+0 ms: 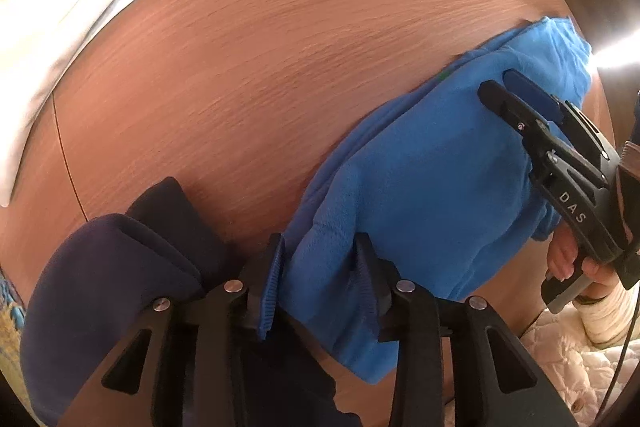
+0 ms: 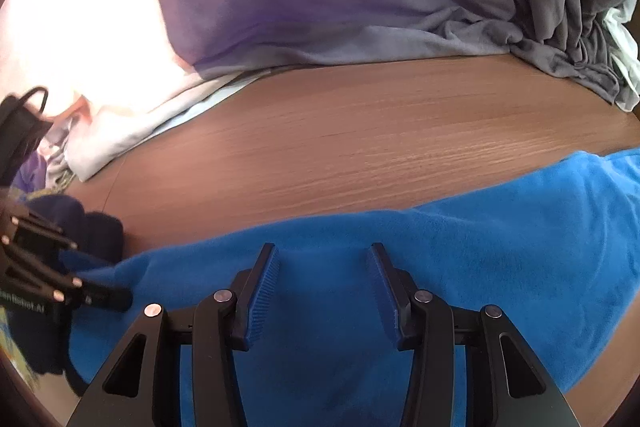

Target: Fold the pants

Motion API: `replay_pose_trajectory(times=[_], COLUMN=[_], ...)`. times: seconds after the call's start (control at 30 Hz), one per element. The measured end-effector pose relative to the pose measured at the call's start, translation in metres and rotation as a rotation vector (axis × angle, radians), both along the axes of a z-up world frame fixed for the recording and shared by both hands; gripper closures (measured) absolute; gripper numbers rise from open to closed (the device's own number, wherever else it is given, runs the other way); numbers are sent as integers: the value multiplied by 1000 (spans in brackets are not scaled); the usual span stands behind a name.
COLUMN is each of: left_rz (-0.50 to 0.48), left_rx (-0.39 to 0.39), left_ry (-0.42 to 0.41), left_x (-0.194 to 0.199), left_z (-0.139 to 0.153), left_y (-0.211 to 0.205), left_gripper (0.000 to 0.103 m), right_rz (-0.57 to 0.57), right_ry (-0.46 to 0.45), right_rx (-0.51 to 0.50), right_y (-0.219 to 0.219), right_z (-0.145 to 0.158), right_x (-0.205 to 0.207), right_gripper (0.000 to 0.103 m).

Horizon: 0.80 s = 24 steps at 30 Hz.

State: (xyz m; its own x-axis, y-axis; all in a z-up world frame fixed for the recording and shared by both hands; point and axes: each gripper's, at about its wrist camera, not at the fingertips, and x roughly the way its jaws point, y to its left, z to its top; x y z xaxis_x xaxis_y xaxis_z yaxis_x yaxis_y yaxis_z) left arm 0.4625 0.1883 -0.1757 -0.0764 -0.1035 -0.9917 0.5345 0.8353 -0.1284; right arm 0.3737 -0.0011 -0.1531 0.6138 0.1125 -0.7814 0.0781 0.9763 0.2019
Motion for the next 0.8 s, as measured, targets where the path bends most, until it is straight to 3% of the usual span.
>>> replay_pose_trajectory(times=[0.2, 0.3, 0.4, 0.5, 0.63, 0.8], left_rz=[-30, -35, -55, -51, -32, -76], left_rx=[48, 0, -57, -49, -47, -94], left_ry=[-85, -171, -291, -393, -444, -434], left_x=[-12, -23, -39, -58, -83, -109], left_z=[3, 25, 58, 80, 89, 66], left_y=[-24, -26, -29, -34, -34, -28], left_gripper=[59, 53, 40, 36, 35, 35], right_rz=[11, -4, -51, -125, -191, -180], right_ry=[5, -52, -148, -247, -253, -212], right_rx=[32, 22, -19, -81, -132, -85], right_y=[-7, -12, -22, -33, -42, -52], right_z=[6, 23, 50, 78, 95, 84], right_x=[4, -8, -33, -66, -87, -119], right_gripper=[57, 55, 38, 35, 34, 34])
